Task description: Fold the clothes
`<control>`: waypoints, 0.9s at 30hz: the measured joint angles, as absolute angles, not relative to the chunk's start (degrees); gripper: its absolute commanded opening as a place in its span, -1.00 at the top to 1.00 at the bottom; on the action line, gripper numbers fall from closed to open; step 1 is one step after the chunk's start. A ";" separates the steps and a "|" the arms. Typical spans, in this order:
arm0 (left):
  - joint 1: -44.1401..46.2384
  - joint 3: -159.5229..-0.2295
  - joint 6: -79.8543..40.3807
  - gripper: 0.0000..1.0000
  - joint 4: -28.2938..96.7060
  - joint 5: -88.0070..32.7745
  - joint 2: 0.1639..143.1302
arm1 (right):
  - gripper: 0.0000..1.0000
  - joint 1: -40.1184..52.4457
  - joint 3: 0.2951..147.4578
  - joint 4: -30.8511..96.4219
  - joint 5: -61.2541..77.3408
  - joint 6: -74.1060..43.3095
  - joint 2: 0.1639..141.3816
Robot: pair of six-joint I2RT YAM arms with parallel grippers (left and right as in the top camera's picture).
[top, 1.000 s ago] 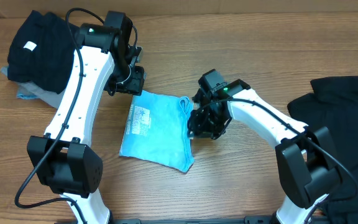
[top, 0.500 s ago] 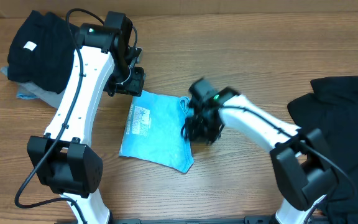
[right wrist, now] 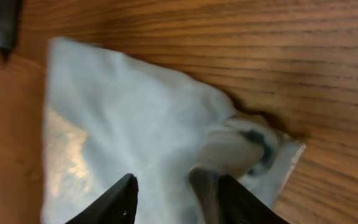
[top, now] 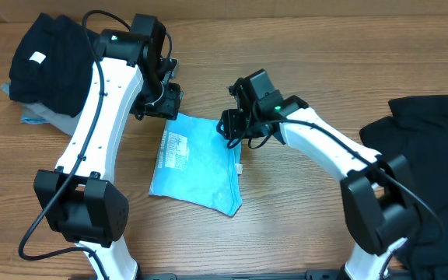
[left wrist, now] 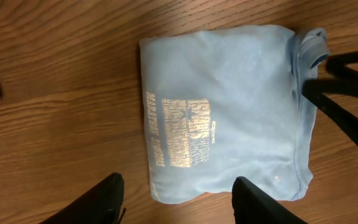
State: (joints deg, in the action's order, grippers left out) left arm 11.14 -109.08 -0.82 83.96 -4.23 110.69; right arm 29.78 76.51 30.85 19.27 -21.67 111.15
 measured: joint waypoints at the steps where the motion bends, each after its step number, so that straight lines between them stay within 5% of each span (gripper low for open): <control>1: 11.14 -109.08 -0.82 -0.18 83.99 -4.25 110.69 | 0.31 29.78 76.51 30.85 19.03 -21.89 111.90; 5: 11.16 -109.08 -0.82 -0.19 83.96 -4.23 110.69 | 0.92 29.76 76.49 31.05 18.33 -22.09 114.04; 15: 11.14 -109.08 -0.80 -0.21 83.94 -4.23 110.69 | 0.92 26.92 77.76 31.05 18.17 -22.68 113.01; 17: 11.14 -109.08 -0.78 -0.21 83.79 -4.25 110.69 | 0.83 25.78 78.04 31.09 18.15 -22.63 112.27; 20: 11.14 -109.08 -0.40 -0.22 83.29 -4.25 110.69 | 0.31 24.49 78.15 31.79 17.93 -22.83 111.46; 27: 11.14 -109.08 0.05 -0.32 83.15 -4.23 110.69 | 0.14 24.14 78.46 38.70 16.73 -22.41 111.37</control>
